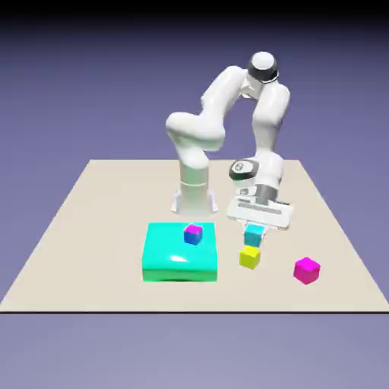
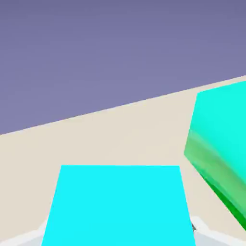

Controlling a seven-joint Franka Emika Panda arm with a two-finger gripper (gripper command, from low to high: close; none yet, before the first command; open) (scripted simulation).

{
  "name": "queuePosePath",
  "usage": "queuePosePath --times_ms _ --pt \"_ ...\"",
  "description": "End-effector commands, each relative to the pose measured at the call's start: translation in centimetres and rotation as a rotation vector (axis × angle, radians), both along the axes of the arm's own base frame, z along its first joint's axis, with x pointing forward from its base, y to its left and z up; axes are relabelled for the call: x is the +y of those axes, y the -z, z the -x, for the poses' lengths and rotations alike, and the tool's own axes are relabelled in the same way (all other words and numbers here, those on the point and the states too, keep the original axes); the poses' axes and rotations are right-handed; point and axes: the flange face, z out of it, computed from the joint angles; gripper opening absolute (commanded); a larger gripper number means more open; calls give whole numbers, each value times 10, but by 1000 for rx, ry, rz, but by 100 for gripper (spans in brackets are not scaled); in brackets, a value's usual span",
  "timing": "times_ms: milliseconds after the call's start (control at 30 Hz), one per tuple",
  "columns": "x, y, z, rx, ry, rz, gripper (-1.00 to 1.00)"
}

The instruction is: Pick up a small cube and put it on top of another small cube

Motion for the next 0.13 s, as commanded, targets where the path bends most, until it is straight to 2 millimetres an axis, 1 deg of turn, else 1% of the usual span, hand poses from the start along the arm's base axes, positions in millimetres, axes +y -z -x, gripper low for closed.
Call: queuePosePath --times_ms 0,33,67,100 --pt "-2 5 -2 4 1 -2 -100" --pt "-3 7 -3 5 2 -3 -100" --pt "-3 7 -3 5 2 -3 100" --pt "-3 7 -3 5 2 -3 100"
